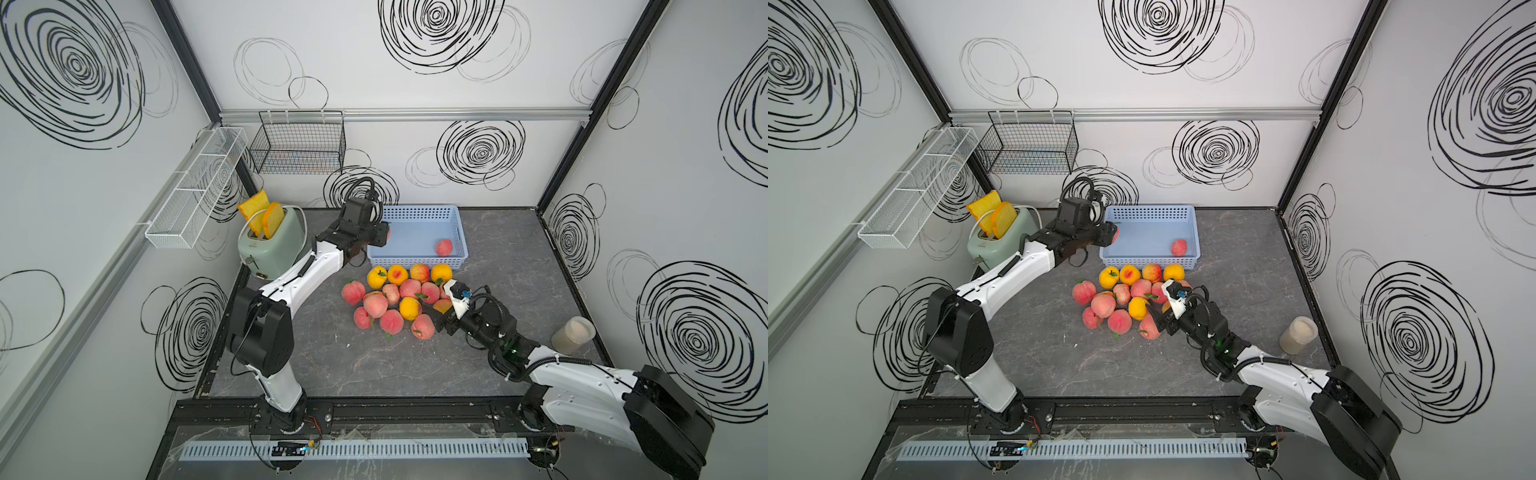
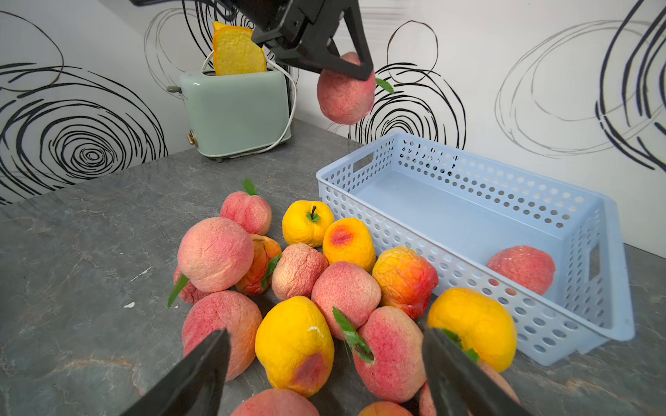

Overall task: Put the peaches into the basket
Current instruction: Pick up the peach from the center of the board, then place the peach in the basket.

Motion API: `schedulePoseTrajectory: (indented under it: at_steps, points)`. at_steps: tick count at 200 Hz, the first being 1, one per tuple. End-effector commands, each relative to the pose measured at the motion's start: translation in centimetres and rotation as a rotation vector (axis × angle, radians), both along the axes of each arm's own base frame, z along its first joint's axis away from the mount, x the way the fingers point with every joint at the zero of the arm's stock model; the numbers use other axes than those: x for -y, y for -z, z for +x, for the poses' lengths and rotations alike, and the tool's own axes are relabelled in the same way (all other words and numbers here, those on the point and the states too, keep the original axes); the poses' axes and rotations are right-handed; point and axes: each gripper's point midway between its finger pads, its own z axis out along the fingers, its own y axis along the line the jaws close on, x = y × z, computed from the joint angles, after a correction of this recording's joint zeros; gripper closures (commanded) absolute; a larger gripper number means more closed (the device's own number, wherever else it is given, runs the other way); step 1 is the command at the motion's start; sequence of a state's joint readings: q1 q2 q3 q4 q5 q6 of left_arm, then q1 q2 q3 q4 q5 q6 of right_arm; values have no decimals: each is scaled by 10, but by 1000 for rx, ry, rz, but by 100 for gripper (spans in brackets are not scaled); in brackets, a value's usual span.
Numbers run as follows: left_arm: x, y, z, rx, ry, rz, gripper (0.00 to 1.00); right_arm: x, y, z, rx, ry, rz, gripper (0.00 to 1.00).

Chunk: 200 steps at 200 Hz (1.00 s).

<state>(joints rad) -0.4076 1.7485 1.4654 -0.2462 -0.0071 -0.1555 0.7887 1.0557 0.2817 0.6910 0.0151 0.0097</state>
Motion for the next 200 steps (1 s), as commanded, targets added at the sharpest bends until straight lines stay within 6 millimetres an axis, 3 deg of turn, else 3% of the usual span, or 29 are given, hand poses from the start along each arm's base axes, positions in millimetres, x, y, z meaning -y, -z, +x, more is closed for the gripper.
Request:
schedulePoseTrajectory:
  at_steps: [1,82,136,200]
  points:
    - [-2,28,11,-35,-11,84,44,3,-12,0,49,19,29,14]
    - [17,75,35,-74,-11,173,44,6,-12,2,49,37,42,14]
    - [34,98,37,-84,10,234,41,10,-12,5,54,67,40,14]
    - [37,127,38,-136,9,281,39,12,-13,6,57,78,38,13]
